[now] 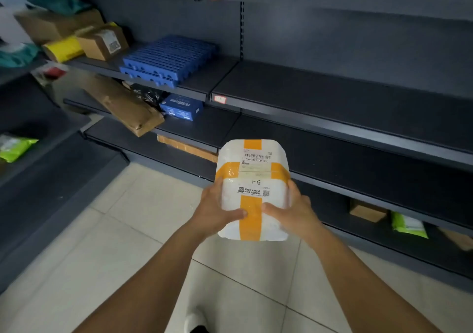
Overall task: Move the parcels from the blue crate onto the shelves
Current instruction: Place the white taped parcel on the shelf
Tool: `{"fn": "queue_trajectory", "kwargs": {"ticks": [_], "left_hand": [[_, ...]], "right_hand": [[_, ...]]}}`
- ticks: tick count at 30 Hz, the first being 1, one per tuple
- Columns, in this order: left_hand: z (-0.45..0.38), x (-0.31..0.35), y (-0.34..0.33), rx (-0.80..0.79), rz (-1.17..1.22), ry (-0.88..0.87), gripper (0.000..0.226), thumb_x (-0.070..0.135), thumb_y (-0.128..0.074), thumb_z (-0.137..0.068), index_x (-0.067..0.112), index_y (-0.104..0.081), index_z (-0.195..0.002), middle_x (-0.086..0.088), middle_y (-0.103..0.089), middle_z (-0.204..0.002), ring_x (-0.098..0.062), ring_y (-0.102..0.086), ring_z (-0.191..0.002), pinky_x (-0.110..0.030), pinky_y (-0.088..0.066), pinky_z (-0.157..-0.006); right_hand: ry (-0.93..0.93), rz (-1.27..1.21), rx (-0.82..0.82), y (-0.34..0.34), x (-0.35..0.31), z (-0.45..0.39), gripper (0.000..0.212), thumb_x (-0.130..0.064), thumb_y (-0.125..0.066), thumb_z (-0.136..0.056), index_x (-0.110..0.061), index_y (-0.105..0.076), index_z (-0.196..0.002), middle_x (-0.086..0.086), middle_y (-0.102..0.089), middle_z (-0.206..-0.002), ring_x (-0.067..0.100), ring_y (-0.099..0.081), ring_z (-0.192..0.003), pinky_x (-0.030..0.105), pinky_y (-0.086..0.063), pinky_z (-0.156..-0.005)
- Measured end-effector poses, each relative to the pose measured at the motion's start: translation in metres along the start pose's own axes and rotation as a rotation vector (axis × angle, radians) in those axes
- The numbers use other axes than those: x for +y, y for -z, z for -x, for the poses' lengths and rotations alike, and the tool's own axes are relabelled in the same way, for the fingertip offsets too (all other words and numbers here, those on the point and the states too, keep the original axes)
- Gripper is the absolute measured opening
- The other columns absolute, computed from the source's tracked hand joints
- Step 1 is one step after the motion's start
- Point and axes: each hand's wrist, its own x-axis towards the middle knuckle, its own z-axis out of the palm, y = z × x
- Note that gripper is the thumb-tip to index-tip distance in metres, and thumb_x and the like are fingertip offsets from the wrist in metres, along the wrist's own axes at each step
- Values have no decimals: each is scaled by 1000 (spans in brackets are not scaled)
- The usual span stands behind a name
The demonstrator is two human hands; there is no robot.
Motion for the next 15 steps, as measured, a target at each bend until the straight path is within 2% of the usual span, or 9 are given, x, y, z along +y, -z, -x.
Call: {"fn": "queue_trajectory", "kwargs": {"ticks": [5,9,13,15], "left_hand": [[-62,-29,58,-97,-24,-6,93,53,-86,-54,58,-33,-130,12,-49,-132,-19,-52,-120,-50,-54,-89],[-106,-37,87,-177,-29,-11,88,46,-85,-57,56,-35,-129,12,-52,-129,-17,-52,-119,-50,-53,-91],[-155,-45,95,-235,-79,-13,100,55,-84,-48,55,-30,-132,12,-48,-133,-19,-49,-122,-51,-51,-94],[-178,-52,93,-251,-79,-6,103,53,-87,-46,55,-31,-133,13,-51,-132,-19,-51,-121,-50,-53,-92]], "right_hand": [[-67,-27,36,-54,-45,-40,109,-58,-76,-64,-39,-11,-150,6,-35,-137,31,-45,-124,50,-50,-94],[-78,-43,11,-78,-65,-71,115,-51,-81,-64,-40,-5,-150,5,-33,-141,30,-39,-130,51,-43,-102],[-53,-29,-32,-87,-69,-106,131,-48,-85,-39,-49,-6,-143,-3,-39,-138,26,-43,-126,51,-48,-96],[-44,-45,-31,-92,-66,-125,123,-40,-86,-41,-48,-14,-141,-6,-43,-134,23,-46,-123,46,-51,-93]]}}
